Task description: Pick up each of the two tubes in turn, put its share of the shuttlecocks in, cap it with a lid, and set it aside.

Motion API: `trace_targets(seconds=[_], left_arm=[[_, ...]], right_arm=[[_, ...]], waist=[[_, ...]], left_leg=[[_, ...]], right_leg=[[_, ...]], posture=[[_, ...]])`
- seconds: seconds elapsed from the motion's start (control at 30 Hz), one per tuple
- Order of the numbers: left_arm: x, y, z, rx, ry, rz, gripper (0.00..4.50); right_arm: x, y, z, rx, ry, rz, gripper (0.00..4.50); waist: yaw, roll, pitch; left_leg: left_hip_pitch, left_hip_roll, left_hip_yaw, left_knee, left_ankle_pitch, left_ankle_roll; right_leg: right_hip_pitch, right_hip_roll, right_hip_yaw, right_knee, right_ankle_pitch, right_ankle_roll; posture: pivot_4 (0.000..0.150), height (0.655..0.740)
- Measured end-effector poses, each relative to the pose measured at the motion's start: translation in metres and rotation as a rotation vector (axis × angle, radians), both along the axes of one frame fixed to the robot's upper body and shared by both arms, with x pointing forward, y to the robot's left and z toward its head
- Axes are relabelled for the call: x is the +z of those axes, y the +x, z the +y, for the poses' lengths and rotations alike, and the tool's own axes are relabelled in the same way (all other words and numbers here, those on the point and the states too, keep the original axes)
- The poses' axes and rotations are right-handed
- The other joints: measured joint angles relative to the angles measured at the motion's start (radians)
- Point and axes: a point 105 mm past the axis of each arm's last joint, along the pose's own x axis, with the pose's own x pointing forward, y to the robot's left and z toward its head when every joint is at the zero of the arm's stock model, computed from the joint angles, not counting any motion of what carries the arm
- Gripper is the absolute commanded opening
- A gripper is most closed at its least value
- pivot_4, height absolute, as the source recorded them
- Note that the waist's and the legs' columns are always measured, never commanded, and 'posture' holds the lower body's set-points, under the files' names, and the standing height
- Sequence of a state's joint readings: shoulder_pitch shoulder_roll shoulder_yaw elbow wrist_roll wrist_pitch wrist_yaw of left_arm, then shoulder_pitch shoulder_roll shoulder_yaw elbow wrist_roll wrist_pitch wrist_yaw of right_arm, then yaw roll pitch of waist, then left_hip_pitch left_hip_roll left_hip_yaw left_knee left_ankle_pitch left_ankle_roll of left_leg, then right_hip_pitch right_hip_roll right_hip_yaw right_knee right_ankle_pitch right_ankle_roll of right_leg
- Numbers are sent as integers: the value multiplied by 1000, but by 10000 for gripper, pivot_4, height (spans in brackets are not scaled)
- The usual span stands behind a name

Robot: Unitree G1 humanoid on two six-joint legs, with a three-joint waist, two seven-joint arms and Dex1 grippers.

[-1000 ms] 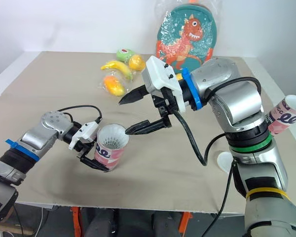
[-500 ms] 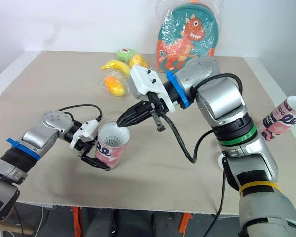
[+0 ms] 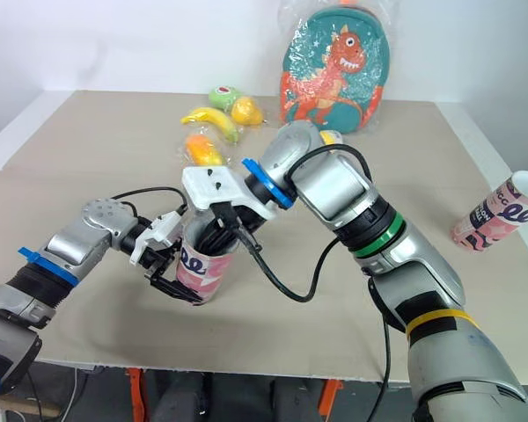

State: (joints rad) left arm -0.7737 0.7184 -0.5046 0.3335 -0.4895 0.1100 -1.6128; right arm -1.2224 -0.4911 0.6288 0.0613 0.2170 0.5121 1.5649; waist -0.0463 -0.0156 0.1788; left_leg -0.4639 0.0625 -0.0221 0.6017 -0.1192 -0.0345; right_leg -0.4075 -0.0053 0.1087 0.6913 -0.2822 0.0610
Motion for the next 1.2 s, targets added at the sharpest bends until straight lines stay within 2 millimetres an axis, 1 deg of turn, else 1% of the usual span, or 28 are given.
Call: trace_targets(seconds=[0.1, 0.2, 0.27, 0.33, 0.47, 0.5, 0.53, 0.67, 0.7, 0.77, 0.83, 0.87, 0.93, 0.97, 1.0, 1.03, 1.07, 1.1, 1.17, 1.2], left_arm=[[-1, 0, -1, 8, -8, 10, 36660], [0, 1, -3, 12, -27, 7, 36660], [2, 1, -3, 14, -32, 0, 36660], [0, 2, -3, 19, -22, -7, 36660], [-1, 2, -4, 10, -16, -20, 36660], [-1, 1, -6, 1, -20, -23, 36660], [-2, 1, -5, 0, -19, -25, 36660], [-2, 0, -10, -16, -35, -34, 36660], [0, 0, -16, -27, -67, -44, 36660], [3, 0, -22, -29, -127, -60, 36660], [7, 0, -30, -23, -195, -81, 36660], [7, 0, -32, -22, -206, -85, 36660], [10, 0, -48, -32, -283, -123, 36660], [10, -1, -52, -31, -304, -128, 36660], [8, -1, -57, -26, -325, -124, 36660], [6, -1, -61, -14, -349, -107, 36660], [5, 0, -61, -6, -355, -101, 36660], [4, 0, -68, 0, -380, -89, 36660], [3, -1, -74, -8, -394, -80, 36660], [3, -2, -80, -15, -406, -73, 36660]], right_arm=[[-3, 3, 0, -3, -5, -8, 285], [3, 4, 0, -16, 33, 24, 285], [11, 7, -4, -34, 62, 25, 285], [27, 16, -15, -76, 85, -2, 285], [48, 23, -31, -122, 110, -42, 285], [54, 24, -45, -151, 113, -49, 285], [57, 25, -52, -169, 118, -51, 285], [64, 22, -72, -194, 107, -98, 285], [69, 22, -86, -232, 114, -124, 285], [75, 23, -106, -295, 139, -149, 285], [75, 23, -126, -372, 161, -152, 285], [75, 22, -128, -382, 161, -149, 3167], [64, 20, -153, -506, 168, -130, 9129], [57, 20, -162, -550, 160, -110, 13212], [44, 17, -176, -611, 132, -80, 17053], [26, 13, -192, -673, 89, -42, 22631], [18, 12, -196, -692, 71, -22, 26362], [-2, 5, -215, -762, 8, 18, 32649], [-17, 0, -231, -818, -46, 53, 32649], [-28, -4, -246, -867, -91, 75, 32649]], waist=[[-1, 0, 0], [0, 0, 0], [0, 0, 0], [0, 0, 0], [1, 0, 0], [5, 0, 0], [5, 0, 0], [1, 0, 0], [3, 0, 0], [5, -1, 1], [4, -1, 1], [4, -1, 1], [6, -1, 0], [10, -1, 0], [12, -1, 0], [13, -1, 0], [13, -1, 0], [13, 0, 0], [10, 1, 0], [10, 1, -1]], left_leg=[[0, 0, 0, 0, 0, 0], [0, 0, -1, 1, 0, 0], [0, 0, -1, 1, 0, 0], [0, 0, -1, 1, 0, 0], [0, 0, -1, 0, 0, 0], [0, -1, -1, 0, 0, 0], [0, -1, -1, 0, 0, 0], [0, -1, 0, -1, -1, 0], [0, -1, -1, -1, -1, 0], [0, -1, 0, -1, -1, -1], [0, -1, 0, 0, -1, -1], [0, -1, 0, 0, -1, -1], [0, -1, -1, 0, -1, -1], [0, -2, -1, 0, -1, -1], [0, -2, 0, 0, -1, -1], [0, -3, 0, 1, -1, -1], [0, -3, 0, 1, -1, -1], [1, -3, 1, 1, -1, -1], [1, -3, 1, 1, -1, -1], [2, -3, 1, 2, -1, -1]], right_leg=[[0, 0, 0, 0, 0, 0], [0, 0, -1, 2, 0, 0], [0, 0, -1, 2, 0, 0], [0, 0, -1, 2, 0, 0], [0, 0, -1, 2, -1, -1], [0, -1, -1, 2, -2, -1], [0, -1, -1, 2, -2, -1], [-1, -1, -1, 2, -2, -2], [0, -1, -1, 2, -3, -2], [0, -2, -1, 1, -3, -2], [0, -2, 0, 1, -3, -1], [0, -2, 0, 1, -3, -1], [1, -2, -1, 1, -3, -1], [1, -2, -1, 1, -3, -1], [1, -2, 0, 1, -3, -1], [1, -2, 1, 1, -3, 0], [1, -2, 1, 1, -2, 0], [1, -2, 1, 1, -2, 0], [1, -2, 2, 0, -2, 2], [3, -2, 2, 0, -2, 3]], posture=[[1500, 7400], [1500, 7400], [1500, 7400], [1500, 7400], [1500, 7400], [1500, 7400], [1500, 7400], [1500, 7400], [1500, 7400], [1500, 7400], [1500, 7400], [1500, 7400], [1500, 7400], [1500, 7400], [1500, 7400], [1500, 7400], [1500, 7400], [1500, 7400], [1500, 7400], [1500, 7400]])
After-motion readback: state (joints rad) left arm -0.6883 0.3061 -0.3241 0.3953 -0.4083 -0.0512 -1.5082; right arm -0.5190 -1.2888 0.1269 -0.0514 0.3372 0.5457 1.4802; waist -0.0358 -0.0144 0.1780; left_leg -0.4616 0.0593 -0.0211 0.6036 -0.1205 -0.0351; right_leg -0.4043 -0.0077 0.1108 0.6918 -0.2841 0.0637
